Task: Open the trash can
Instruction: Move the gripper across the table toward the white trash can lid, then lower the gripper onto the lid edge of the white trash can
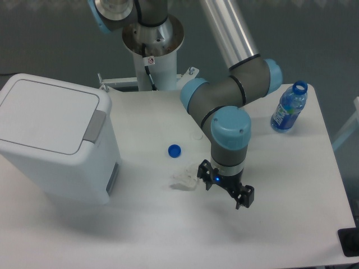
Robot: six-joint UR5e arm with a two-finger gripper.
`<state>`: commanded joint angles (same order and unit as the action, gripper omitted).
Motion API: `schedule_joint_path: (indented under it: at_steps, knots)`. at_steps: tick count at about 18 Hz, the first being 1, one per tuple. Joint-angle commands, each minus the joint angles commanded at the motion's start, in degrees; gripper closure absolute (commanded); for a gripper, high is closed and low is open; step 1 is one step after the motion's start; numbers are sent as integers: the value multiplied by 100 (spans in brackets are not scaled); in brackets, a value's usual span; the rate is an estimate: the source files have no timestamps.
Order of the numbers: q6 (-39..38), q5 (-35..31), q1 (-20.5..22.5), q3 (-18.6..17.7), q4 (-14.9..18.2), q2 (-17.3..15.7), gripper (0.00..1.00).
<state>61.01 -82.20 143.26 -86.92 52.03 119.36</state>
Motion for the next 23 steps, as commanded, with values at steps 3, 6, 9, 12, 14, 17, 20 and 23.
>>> schedule_joint_path:
  at_steps: [3,6,9,12,14,17,20,23]
  knots:
    - [-257,545,18,53,35,-255,0]
    - [-554,924,0,27,44,-527,5]
    - [-757,1266,-61,-9,53,-703,39]
    - [-967,1654,-227,0,53,-826,83]
    - [-1415,1654,-429,0,53,-1019,90]
    - [-1829,1689,-772,-17,70,-1300,94]
    - [-2111,1890,-940,-17,508,-1538,100]
    - [-2129,1997,-984,-52,799,-1731,100]
